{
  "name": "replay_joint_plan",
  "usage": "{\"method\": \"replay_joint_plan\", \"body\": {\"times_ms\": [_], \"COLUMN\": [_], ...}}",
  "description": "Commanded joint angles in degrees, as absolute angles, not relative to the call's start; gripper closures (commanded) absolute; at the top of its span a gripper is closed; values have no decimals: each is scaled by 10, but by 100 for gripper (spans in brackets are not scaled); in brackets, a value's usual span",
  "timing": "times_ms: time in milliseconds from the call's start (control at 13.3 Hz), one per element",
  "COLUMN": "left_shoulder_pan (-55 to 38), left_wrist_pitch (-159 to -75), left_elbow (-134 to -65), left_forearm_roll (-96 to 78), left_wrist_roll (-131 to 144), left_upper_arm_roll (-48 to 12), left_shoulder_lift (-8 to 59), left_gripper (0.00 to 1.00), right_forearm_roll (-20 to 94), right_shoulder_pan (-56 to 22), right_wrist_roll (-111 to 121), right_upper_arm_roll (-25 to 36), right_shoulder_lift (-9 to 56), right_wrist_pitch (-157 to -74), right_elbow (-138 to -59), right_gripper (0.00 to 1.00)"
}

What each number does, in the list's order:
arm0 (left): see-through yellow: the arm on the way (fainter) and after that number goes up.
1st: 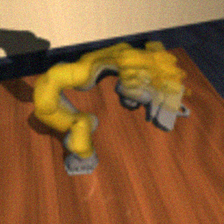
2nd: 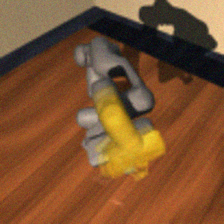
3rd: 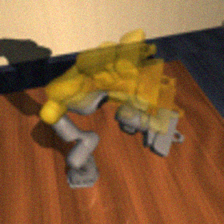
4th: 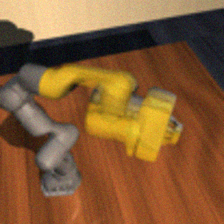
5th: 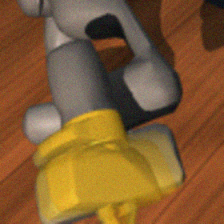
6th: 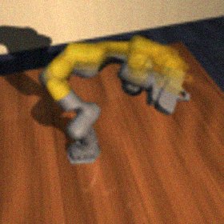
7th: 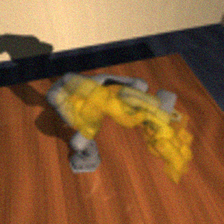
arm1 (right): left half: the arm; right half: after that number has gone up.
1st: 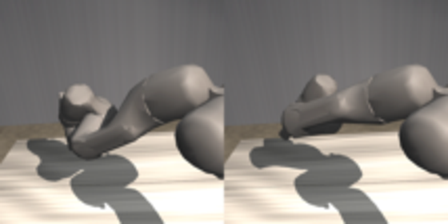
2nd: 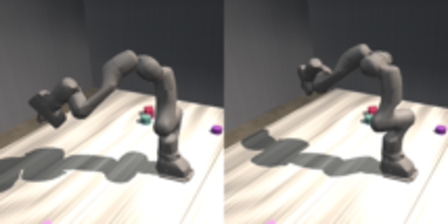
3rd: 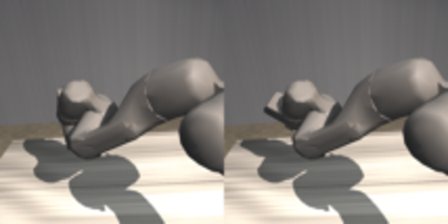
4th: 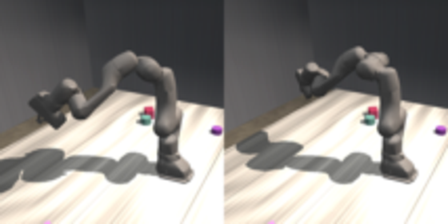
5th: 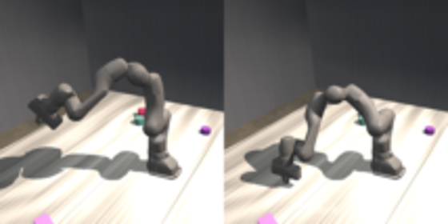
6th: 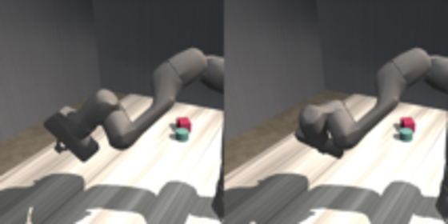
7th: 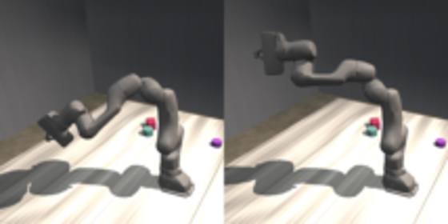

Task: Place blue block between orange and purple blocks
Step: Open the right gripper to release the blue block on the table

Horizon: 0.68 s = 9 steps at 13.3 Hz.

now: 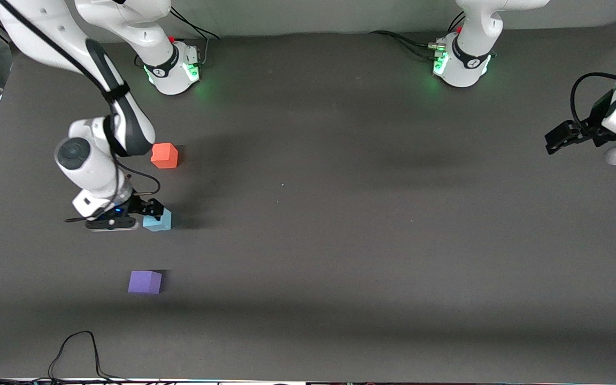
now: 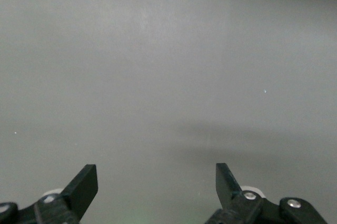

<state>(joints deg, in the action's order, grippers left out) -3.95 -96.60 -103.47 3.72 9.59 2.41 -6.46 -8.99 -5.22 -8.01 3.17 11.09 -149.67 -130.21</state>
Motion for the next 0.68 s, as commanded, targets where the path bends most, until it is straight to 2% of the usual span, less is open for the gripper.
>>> {"method": "replay_joint_plan", "body": {"times_ms": [0, 151, 226, 377, 603], "left_shoulder_pan": [-63, -69, -76, -92, -91], "left_wrist_pitch": [-947, -939, -937, -922, -928], "left_elbow": [-991, -979, -973, -952, -947], "left_forearm_roll": [41, 44, 48, 51, 51], "left_wrist_roll": [92, 88, 91, 88, 87], "left_upper_arm_roll": [34, 47, 59, 68, 69], "left_shoulder_lift": [-50, -50, -49, -40, -35], "left_gripper": [0, 0, 0, 0, 0], "right_forearm_roll": [-72, -69, -37, 7, 10], "right_shoulder_pan": [-52, -52, -51, -53, -53], "right_wrist_roll": [-64, -62, -57, -38, -7], "right_upper_arm_roll": [36, 38, 39, 47, 54], "right_shoulder_lift": [-13, -73, -89, -92, -93], "right_wrist_pitch": [-1410, -1310, -1237, -1093, -1041], "right_elbow": [-1309, -1270, -1226, -1130, -1083], "right_gripper": [0, 0, 0, 0, 0]}}
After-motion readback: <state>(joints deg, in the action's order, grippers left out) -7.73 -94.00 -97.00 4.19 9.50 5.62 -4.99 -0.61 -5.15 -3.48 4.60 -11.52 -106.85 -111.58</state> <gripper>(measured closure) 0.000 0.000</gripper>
